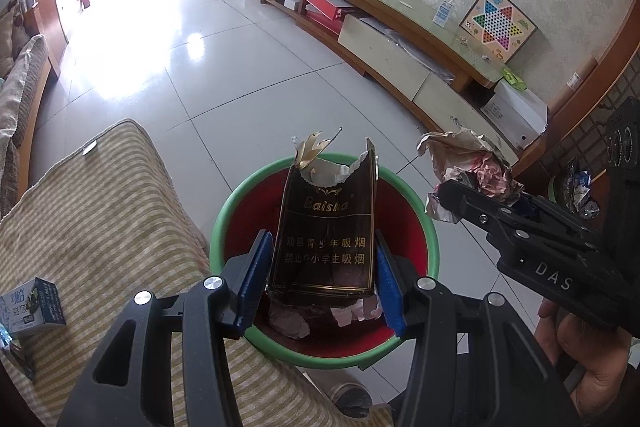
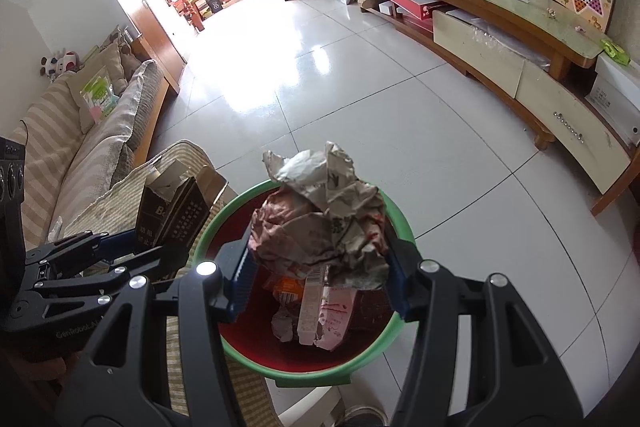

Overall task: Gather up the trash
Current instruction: 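Carry the brown packet and foil over the red bin and open both tools, then move both tools back over the table toward the blue box and snack bag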

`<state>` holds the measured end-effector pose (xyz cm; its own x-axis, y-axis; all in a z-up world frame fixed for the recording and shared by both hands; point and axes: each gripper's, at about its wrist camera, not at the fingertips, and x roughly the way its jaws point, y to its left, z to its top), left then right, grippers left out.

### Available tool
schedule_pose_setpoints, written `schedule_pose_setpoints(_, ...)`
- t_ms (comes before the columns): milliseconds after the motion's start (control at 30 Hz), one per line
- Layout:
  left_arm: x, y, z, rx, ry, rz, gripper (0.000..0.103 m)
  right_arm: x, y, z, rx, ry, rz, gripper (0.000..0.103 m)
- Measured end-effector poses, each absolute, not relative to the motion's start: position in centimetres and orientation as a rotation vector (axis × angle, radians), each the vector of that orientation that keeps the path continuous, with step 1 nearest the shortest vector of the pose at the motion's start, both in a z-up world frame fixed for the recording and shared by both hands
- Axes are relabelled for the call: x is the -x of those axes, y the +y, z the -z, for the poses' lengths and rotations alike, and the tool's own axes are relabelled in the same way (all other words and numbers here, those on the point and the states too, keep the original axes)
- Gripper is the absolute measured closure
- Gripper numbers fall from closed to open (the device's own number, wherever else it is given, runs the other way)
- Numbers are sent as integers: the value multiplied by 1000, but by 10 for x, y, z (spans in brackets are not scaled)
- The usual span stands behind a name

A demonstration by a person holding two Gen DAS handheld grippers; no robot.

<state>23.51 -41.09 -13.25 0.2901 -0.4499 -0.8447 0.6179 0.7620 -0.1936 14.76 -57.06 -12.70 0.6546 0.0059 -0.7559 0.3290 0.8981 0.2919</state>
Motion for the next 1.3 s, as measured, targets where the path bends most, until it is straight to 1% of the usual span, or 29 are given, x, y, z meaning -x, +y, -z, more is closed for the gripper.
schedule_pose_setpoints(267, -241, -406, 139, -121, 1091, 723, 55, -153, -571, 129, -423, 857, 184, 50)
schedule_pose_setpoints(333, -241, -404, 138, -114, 1087, 722, 49, -154, -571, 128, -419, 857, 183, 50)
schedule_pose_setpoints(400, -242, -399, 137, -111, 1080, 719, 38, -156, -570, 128, -417, 858, 181, 50)
schedule_pose_setpoints(500, -242, -392, 132, -102, 1068, 717, 32, -157, -569, 127, -414, 859, 176, 50)
schedule_pose_setpoints(600, -242, -385, 130, -86, 1066, 707, 31, -158, -568, 127, -407, 859, 174, 49)
schedule_pose_setpoints(700, -242, -378, 127, -80, 1053, 688, 30, -158, -567, 124, -398, 857, 174, 43)
schedule_pose_setpoints(800, -243, -371, 123, -80, 1042, 671, 30, -157, -565, 120, -392, 850, 171, 34)
schedule_pose_setpoints(867, -243, -367, 121, -80, 1039, 662, 29, -156, -563, 118, -386, 846, 174, 21)
schedule_pose_setpoints(933, -243, -363, 118, -80, 1033, 650, 26, -156, -560, 115, -384, 841, 182, 12)
schedule_pose_setpoints(967, -244, -358, 117, -76, 1029, 644, 22, -155, -559, 114, -383, 838, 183, 10)
schedule_pose_setpoints(1067, -243, -346, 111, -60, 1016, 626, 20, -154, -555, 111, -379, 839, 186, 6)
schedule_pose_setpoints(1100, -243, -342, 109, -57, 1012, 619, 18, -154, -554, 109, -376, 837, 186, 6)
schedule_pose_setpoints(1200, -241, -329, 103, -50, 993, 591, 8, -154, -546, 101, -363, 830, 185, 5)
schedule_pose_setpoints(1300, -239, -314, 97, -31, 985, 574, 8, -153, -536, 92, -352, 821, 180, 5)
